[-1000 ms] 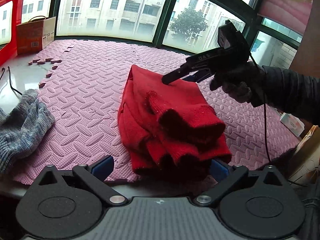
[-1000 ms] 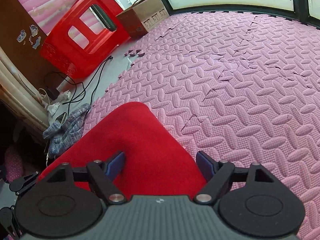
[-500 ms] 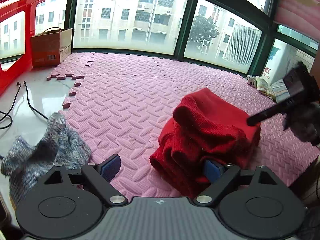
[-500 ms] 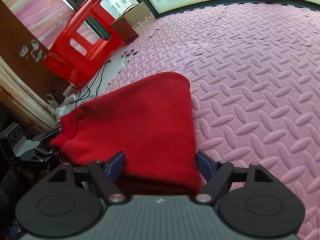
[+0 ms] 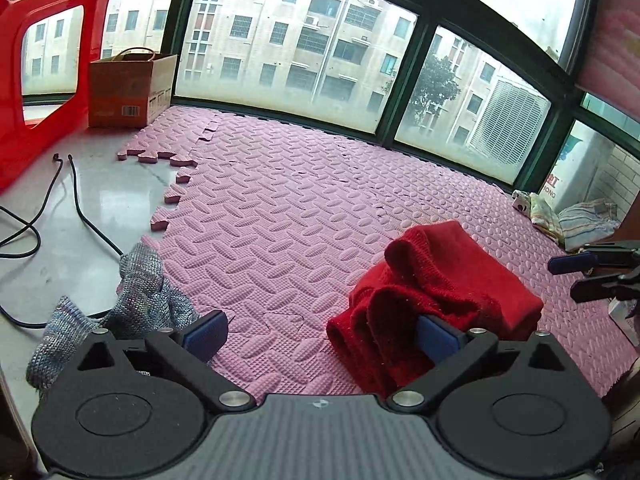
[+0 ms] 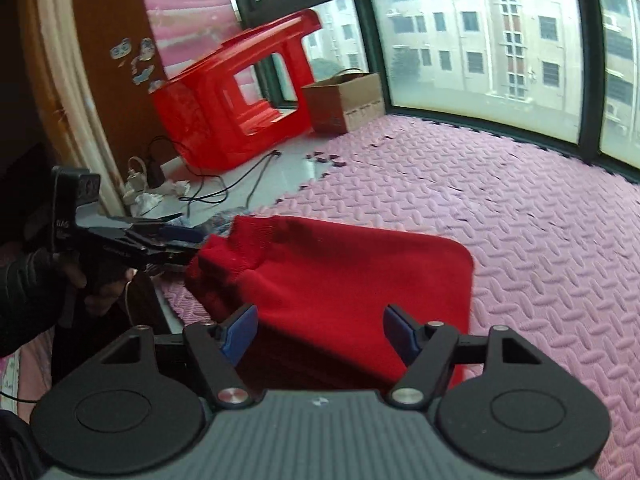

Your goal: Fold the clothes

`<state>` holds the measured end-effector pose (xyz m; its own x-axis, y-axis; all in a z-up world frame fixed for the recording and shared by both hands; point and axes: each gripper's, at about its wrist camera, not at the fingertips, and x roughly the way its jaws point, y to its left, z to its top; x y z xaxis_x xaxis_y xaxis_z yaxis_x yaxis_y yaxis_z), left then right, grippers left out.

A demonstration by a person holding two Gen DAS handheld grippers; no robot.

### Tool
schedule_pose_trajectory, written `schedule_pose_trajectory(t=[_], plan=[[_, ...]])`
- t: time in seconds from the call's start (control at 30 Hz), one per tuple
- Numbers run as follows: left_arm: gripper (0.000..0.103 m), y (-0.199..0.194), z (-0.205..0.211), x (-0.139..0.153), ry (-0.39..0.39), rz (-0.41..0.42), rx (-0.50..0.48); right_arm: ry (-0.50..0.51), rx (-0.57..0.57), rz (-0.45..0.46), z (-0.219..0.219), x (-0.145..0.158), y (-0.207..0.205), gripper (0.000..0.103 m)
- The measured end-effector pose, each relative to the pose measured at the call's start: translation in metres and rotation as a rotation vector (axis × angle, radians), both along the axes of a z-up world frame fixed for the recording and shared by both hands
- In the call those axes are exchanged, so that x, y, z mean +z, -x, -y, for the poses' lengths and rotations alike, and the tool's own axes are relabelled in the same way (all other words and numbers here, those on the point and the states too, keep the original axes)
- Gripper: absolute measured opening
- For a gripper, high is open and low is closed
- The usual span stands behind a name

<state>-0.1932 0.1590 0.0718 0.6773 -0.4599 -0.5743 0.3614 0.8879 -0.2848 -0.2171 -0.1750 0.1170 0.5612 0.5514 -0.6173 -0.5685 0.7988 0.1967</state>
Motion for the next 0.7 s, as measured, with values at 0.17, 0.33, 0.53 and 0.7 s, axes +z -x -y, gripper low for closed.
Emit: schedule_pose_trajectory(t=[0.17, 0.33, 0.53, 0.7], plan=[[0.103, 0.006, -0.001, 0.011, 0.057, 0.003, 0.045, 0.124, 0.141, 0.103, -0.055, -0.007, 0.006, 0.056], [0.103, 0.008, 0.006, 0.01, 0.087, -0.013, 0.055, 0.195, 0.209, 0.151, -0.088, -0.019, 0.009, 0.034], [0.102, 0.005, 0.007, -0.004, 0.116, -0.049, 0.083, 0.106, 0.161, 0.124, -0.072, -0.015, 0.003, 0.01], [0.1, 0.001, 0.008, -0.014, 0.103, -0.063, 0.087, 0.01, 0.122, 0.108, -0.046, 0.006, 0.003, 0.009]])
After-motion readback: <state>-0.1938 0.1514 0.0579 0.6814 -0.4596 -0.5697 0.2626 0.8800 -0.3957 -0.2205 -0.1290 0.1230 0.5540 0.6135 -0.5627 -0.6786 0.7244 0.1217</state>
